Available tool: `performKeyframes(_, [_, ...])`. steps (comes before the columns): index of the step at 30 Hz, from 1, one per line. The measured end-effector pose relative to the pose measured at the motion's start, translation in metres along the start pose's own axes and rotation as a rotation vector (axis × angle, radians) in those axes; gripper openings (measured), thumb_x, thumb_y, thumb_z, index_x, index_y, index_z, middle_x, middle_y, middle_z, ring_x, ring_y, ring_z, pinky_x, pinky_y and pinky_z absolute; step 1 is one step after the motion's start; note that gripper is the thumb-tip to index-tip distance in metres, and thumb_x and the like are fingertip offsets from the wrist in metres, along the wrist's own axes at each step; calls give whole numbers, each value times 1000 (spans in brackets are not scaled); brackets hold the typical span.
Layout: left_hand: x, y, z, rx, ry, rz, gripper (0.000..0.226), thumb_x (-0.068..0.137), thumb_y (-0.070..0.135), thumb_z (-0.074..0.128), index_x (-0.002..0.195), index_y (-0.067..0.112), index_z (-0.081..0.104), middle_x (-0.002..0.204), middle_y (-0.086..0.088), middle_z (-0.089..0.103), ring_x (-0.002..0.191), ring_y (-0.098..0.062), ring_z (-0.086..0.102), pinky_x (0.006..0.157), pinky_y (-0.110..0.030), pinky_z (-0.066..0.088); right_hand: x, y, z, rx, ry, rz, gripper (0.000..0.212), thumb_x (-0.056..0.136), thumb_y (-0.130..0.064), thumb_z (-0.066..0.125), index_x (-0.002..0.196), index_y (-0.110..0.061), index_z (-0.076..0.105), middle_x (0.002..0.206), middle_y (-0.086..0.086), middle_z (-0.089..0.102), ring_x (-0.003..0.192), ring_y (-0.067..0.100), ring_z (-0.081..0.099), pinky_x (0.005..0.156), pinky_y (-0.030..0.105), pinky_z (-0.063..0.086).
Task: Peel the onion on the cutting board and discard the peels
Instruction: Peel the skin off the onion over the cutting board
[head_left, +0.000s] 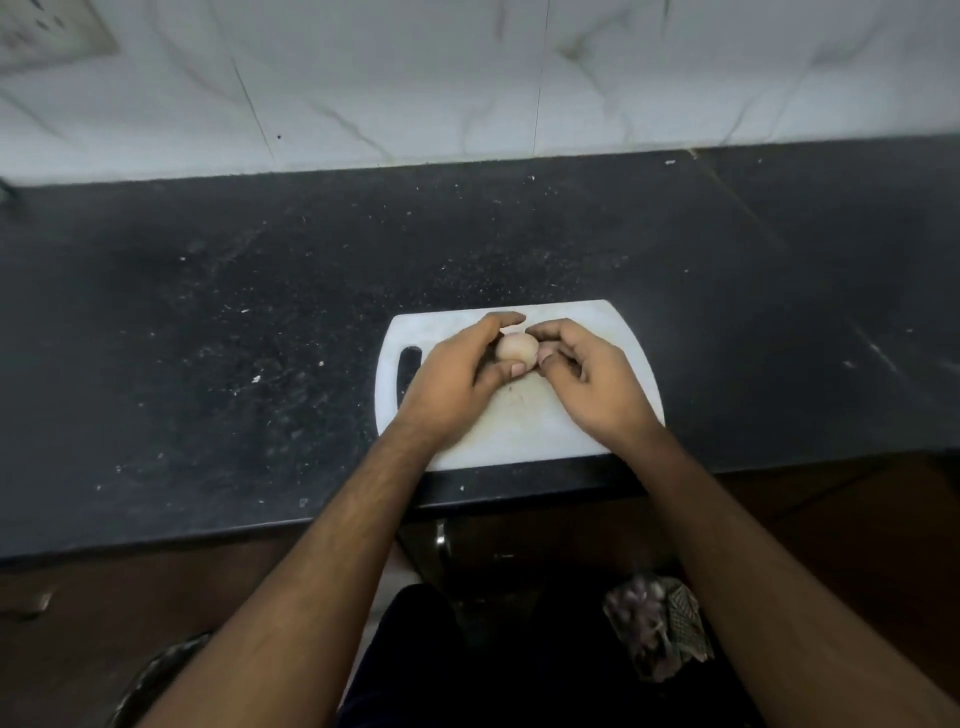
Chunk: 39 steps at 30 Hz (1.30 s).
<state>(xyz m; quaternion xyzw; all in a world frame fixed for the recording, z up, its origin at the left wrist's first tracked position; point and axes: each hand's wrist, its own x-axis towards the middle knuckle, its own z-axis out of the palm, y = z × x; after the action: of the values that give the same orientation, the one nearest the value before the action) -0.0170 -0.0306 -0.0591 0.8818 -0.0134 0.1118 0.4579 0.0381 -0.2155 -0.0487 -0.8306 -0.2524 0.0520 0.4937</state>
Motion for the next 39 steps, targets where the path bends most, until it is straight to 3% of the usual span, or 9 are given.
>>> performKeyframes(2, [2, 0, 0, -15, 10, 7, 40, 96, 25, 74, 135, 27, 64, 122, 11, 73, 114, -6, 68, 105, -38, 54, 2, 0, 0, 23, -13, 2, 23, 101, -19, 60, 122, -26, 66, 111, -14, 73, 108, 2, 66, 100, 32, 53])
performKeyframes(8, [-1, 5, 0, -57, 69, -58, 33, 84, 28, 87, 112, 24, 71, 98, 5, 77, 93, -15, 72, 90, -37, 58, 3, 1, -1, 30, -9, 9, 26, 96, -22, 67, 122, -26, 67, 108, -12, 73, 103, 2, 67, 99, 28, 54])
performKeyframes(17, [-2, 9, 0, -3, 73, -56, 36, 81, 32, 89, 110, 23, 69, 98, 9, 76, 93, -9, 71, 88, -31, 58, 5, 1, -4, 83, -10, 44, 29, 93, -15, 67, 121, -22, 69, 103, -10, 74, 97, 1, 69, 90, 17, 53])
performKeyframes(21, [-3, 9, 0, 12, 73, -44, 40, 74, 29, 94, 103, 21, 68, 97, 8, 76, 94, -9, 69, 86, -29, 56, 8, 4, -4, 80, 0, 33, 32, 91, -5, 61, 118, -21, 70, 104, -9, 75, 100, 3, 69, 91, 19, 53])
performKeyframes(27, [-2, 9, -1, 37, 95, -11, 36, 79, 28, 92, 99, 15, 65, 90, 6, 73, 81, -4, 63, 71, -12, 45, 10, 4, -4, 90, 54, 28, 23, 92, -10, 68, 113, -19, 73, 100, -11, 76, 93, -1, 70, 83, 12, 53])
performKeyframes(33, [-3, 3, 0, 100, 102, 77, 32, 84, 30, 88, 96, 18, 60, 91, 4, 70, 86, -15, 64, 72, -25, 49, 10, 8, 0, 31, 148, 54, 6, 87, -16, 75, 91, -20, 74, 85, -8, 74, 73, 0, 64, 68, 10, 50])
performKeyframes(39, [-3, 3, 0, 111, 124, 122, 28, 90, 27, 82, 95, 14, 59, 86, 4, 68, 77, -7, 57, 68, -15, 42, 13, 11, 4, -21, 167, 69, 2, 88, -23, 76, 89, -21, 77, 79, -12, 73, 67, -4, 63, 63, 6, 46])
